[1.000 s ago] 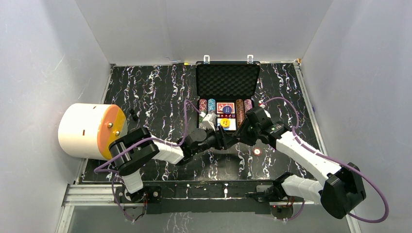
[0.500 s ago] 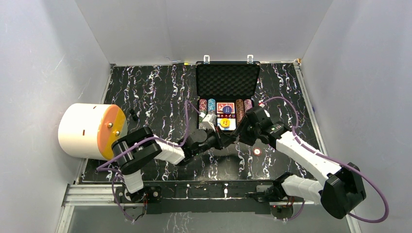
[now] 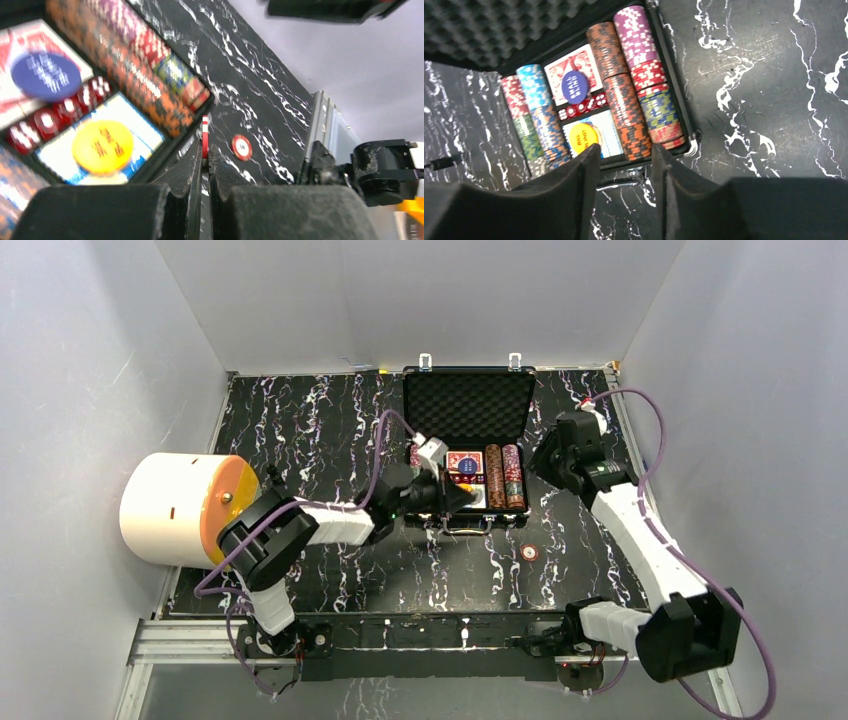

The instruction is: Pack up texas hold em set

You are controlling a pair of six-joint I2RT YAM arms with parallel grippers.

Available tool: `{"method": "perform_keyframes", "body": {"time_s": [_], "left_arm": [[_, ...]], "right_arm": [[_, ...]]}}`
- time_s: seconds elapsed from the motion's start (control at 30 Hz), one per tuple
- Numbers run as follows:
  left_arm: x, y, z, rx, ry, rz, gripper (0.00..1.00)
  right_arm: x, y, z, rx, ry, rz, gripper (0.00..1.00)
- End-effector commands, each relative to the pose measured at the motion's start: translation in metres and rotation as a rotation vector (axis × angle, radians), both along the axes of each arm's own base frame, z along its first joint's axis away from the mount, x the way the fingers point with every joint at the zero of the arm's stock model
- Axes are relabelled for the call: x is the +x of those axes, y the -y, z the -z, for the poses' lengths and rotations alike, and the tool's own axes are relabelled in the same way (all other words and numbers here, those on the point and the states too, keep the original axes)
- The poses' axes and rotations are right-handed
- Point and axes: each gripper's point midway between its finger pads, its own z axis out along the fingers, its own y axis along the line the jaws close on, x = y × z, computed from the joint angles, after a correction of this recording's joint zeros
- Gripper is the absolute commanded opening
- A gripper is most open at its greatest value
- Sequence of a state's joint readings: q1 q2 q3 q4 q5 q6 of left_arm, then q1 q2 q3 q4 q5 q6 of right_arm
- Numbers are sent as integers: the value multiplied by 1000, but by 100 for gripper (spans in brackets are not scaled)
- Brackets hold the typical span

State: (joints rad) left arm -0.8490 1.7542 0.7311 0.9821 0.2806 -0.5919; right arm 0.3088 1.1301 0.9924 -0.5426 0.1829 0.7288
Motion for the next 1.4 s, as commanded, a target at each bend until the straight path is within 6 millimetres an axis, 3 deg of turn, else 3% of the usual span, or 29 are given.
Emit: {"method": "perform_keyframes", "body": {"time_s": [0.0, 0.17, 0.3, 0.47, 0.73, 0.93, 1.17, 1.37], "left_arm": [[11, 20, -34, 68, 191, 217, 0], [39, 43, -33, 187, 311, 331, 0], [55, 60, -16, 244, 355, 419, 0], [82, 74, -1, 282, 451, 457, 0], [115, 94, 3, 271, 549, 475, 0], [120, 96, 17, 302, 575, 487, 0], [99, 93, 21, 260, 554, 568, 0], [92, 95, 23, 235, 531, 603, 0]], "right_arm": [[23, 5, 10, -28, -4, -99, 44], [39, 11, 30, 8, -24, -101, 32], [42, 23, 40, 15, -46, -75, 30], [35, 40, 46, 22, -58, -25, 32], [15, 39, 65, 36, -105, -36, 34], [13, 38, 60, 34, -98, -52, 35], [14, 36, 61, 36, -104, -68, 35], [12, 34, 66, 47, -112, -74, 35]]}}
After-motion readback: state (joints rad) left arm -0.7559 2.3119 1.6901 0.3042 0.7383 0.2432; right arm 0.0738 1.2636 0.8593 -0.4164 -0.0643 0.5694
